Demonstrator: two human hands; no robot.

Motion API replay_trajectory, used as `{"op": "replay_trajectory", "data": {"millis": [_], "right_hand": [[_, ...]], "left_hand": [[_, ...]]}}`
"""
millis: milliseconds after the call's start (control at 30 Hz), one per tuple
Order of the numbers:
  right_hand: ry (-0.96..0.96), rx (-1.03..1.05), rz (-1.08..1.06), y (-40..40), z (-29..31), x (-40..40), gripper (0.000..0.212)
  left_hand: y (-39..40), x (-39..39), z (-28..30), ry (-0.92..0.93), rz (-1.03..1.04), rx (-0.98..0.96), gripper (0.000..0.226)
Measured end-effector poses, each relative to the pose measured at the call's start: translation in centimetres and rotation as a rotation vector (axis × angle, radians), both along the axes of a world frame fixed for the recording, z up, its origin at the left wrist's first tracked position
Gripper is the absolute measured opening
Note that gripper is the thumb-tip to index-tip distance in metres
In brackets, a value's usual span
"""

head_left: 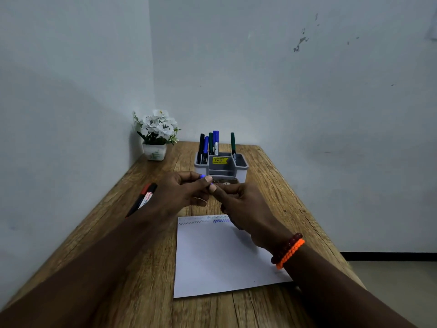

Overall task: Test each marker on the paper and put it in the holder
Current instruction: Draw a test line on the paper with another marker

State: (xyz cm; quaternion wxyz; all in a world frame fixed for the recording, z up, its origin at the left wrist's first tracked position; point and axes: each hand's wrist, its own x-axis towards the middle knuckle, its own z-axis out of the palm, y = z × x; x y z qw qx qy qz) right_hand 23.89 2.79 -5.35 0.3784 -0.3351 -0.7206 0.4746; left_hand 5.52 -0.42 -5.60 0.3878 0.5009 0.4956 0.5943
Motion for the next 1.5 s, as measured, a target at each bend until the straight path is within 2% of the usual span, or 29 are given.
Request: {"op": "replay_trajectory", "data": {"millis": [100,167,267,333,400,500,567,633,733,867,1000,1100,1167,1267,1500], "right_hand": [[-0.071,-0.039,-0.017,0.2,0.2,0.0,0.022],[-0.079,-0.1,-0.01,0.6,0.4,0.6,0.021],[-0.091,-0.109,0.025,1.5,1.0,2.0,0.026],[-0.07,-0.076,0.028,2.1,1.1,3.0,0.025],[-0.02,-0.08,0.026,2.5,1.1,3.9,0.022],[0.189,-0.246,0.09,2.7,1.3,4.7,0.035],[0.376,-0.39,0.136,2.9,1.7,5.3,0.043],[0.43,-0.405,0.147,3.0,2.0,5.7,0.039],[0.308,-0.282,0.084,3.0,1.7,5.9,0.019],[0.155,-0.19,-0.033,2.8,0.6,5.9,0.035],[0.071,-0.18,-0.17,2.8,-0.5,6.0,0.025],[0.019,-0.191,-0.175,2.3,-0.9,6.3,0.013],[-0.042,-0.122,-0.169,1.9,-1.2,6.5,0.009],[-0.127,-0.044,-0.229,1.6,-1.6,6.5,0.011],[-0.168,0.04,-0.283,1.3,-1.9,5.9,0.017]], "left_hand": [[0.1,0.2,0.0,0.0,0.048,-0.012,0.031],[0.3,0.1,0.1,-0.09,0.099,-0.016,0.022],[0.1,-0.3,0.9,-0.208,0.195,0.011,0.016],[0.1,-0.5,1.0,-0.17,0.268,0.037,0.019],[0.1,-0.4,0.6,-0.022,0.28,0.087,0.025],[0.0,0.2,-0.4,0.42,0.231,0.181,0.025],[-0.3,1.1,-0.7,0.67,0.145,0.209,0.02],[-0.6,1.7,-1.3,0.859,0.038,0.225,0.008],[-0.5,1.8,-2.0,1.011,-0.062,0.201,0.027],[-0.3,1.9,-2.1,1.073,-0.112,0.186,0.043],[-0.3,1.8,-2.3,1.082,-0.113,0.196,0.047],[-0.3,1.7,-2.4,1.076,-0.122,0.168,0.051],[-0.3,1.8,-2.3,1.075,-0.124,0.144,0.051],[-0.3,1.9,-2.3,1.082,-0.125,0.126,0.052],[-0.3,1.9,-2.3,1.089,-0.126,0.083,0.049]]}}
